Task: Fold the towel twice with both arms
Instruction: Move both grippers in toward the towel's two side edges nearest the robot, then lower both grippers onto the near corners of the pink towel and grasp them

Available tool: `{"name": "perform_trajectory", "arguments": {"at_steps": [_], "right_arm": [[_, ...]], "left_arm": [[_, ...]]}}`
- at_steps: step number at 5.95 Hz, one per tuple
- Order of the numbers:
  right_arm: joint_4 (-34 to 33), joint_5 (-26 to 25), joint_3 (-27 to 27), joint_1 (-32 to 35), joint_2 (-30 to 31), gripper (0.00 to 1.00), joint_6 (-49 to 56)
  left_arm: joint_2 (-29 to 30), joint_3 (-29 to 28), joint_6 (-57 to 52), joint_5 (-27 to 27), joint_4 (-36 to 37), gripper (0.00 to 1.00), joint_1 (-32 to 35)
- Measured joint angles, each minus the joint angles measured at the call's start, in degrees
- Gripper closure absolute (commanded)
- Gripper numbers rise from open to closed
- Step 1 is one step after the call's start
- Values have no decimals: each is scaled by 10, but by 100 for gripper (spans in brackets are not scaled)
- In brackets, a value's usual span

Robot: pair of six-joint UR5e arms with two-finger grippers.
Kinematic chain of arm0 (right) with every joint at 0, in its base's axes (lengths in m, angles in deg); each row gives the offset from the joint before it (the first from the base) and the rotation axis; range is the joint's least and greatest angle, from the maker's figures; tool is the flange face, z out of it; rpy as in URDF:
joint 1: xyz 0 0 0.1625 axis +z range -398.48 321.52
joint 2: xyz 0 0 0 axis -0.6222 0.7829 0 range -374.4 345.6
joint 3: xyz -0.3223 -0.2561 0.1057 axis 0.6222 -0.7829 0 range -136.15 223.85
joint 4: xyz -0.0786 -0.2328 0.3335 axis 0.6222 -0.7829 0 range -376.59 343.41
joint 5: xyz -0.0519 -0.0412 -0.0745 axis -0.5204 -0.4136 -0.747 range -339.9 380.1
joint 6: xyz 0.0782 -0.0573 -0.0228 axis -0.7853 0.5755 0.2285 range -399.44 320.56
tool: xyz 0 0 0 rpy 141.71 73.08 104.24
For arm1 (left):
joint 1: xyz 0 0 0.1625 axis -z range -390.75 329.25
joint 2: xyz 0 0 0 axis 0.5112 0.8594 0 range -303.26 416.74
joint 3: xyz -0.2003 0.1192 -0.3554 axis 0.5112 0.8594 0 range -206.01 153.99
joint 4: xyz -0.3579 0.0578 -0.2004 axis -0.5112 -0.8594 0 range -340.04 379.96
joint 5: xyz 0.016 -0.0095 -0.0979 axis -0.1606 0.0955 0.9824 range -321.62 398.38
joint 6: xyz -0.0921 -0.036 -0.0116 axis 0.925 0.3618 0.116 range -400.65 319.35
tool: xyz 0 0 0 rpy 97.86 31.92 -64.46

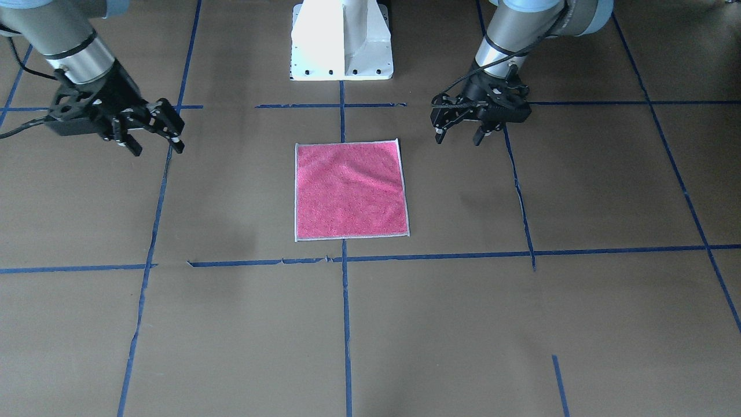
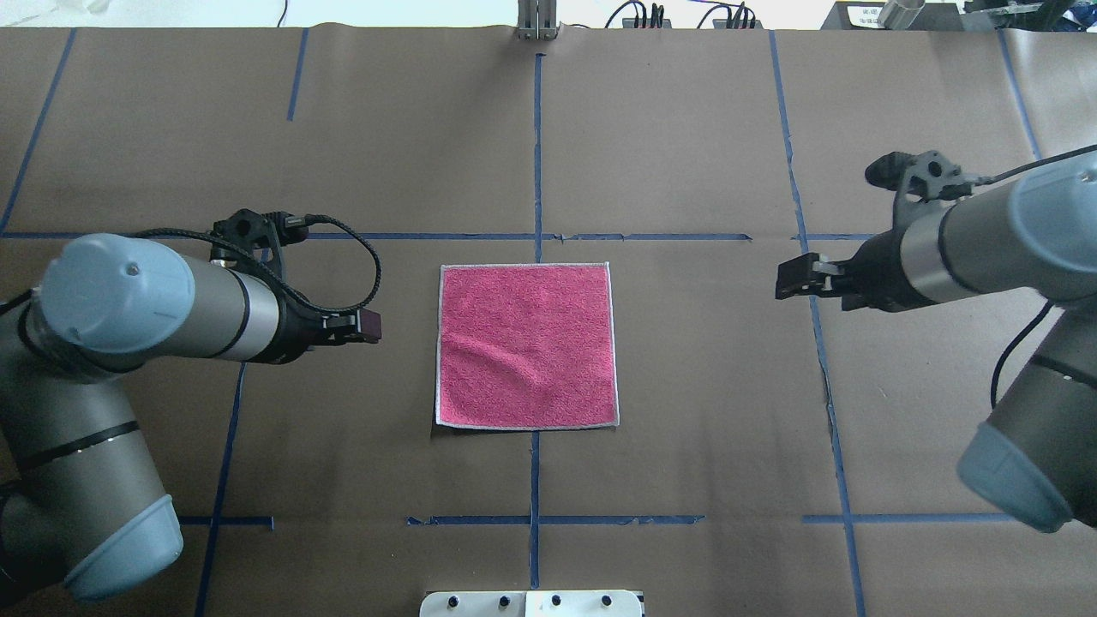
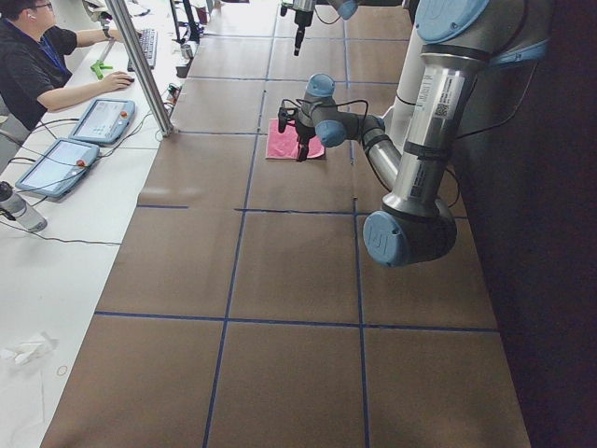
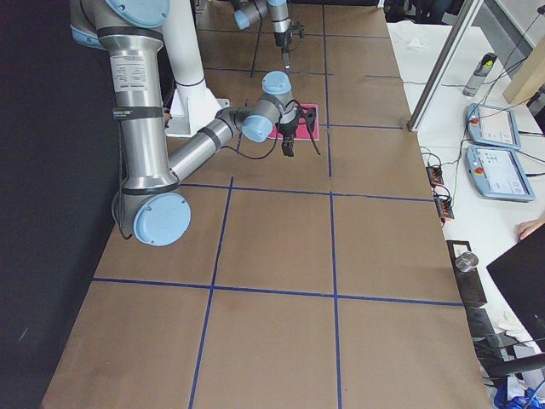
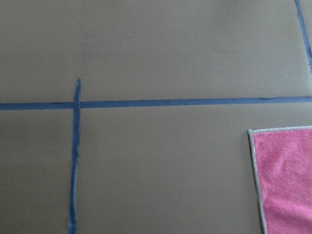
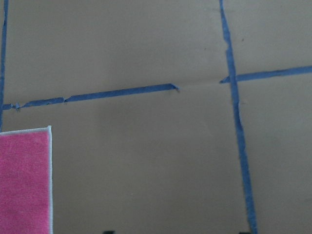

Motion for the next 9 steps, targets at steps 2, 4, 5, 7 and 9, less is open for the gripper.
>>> {"name": "perform_trajectory", "arguments": {"at_steps": [2, 4, 5, 7, 9], "right_arm": [[-51, -86, -5, -102, -62, 32, -132], [-76, -121, -21, -151, -102, 34, -201], [-78, -128, -30, -162, -117, 33, -218], [-79, -140, -39, -172, -131, 32, -225], [-79, -153, -39, -180, -131, 32, -225]], "left_arm": [[40, -42, 92, -51, 0, 35, -56], [77, -95, 131, -77, 0, 35, -76], [81, -103, 134, -80, 0, 35, -83], [86, -110, 135, -81, 0, 43, -100], [88, -114, 137, -81, 0, 78, -116]]}}
